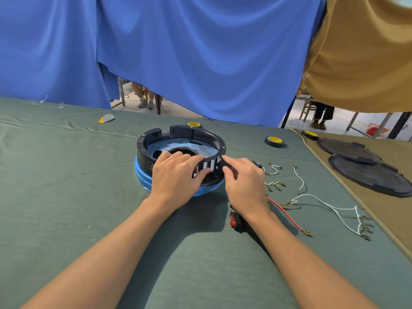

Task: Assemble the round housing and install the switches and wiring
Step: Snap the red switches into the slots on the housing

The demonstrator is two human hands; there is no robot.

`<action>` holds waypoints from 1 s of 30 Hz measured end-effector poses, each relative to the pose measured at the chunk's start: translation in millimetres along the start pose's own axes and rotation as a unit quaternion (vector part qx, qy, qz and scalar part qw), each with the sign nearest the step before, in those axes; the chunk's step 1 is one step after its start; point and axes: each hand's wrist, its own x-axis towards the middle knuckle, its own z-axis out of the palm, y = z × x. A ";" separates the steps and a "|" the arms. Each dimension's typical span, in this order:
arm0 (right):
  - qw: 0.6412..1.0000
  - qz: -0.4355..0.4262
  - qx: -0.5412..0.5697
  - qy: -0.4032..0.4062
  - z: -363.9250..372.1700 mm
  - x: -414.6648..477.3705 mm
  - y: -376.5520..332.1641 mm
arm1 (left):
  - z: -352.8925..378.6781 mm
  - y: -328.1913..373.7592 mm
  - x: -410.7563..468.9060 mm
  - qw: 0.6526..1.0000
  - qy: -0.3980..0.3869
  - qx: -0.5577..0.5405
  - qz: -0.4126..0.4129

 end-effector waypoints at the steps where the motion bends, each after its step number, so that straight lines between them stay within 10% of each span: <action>1: 1.000 -0.004 -0.005 -0.002 0.5 0.7 -0.5 | -0.9 0.2 0.1 1.000 -0.002 -0.002 -0.004; 22: 0.997 0.000 0.019 -0.080 -8.4 22.4 -6.8 | -13.2 1.9 -2.8 0.996 -0.020 -0.057 -0.058; 30: 0.998 -0.014 0.058 0.005 4.0 8.5 -2.1 | -16.8 1.0 -0.7 0.996 -0.009 -0.065 -0.064</action>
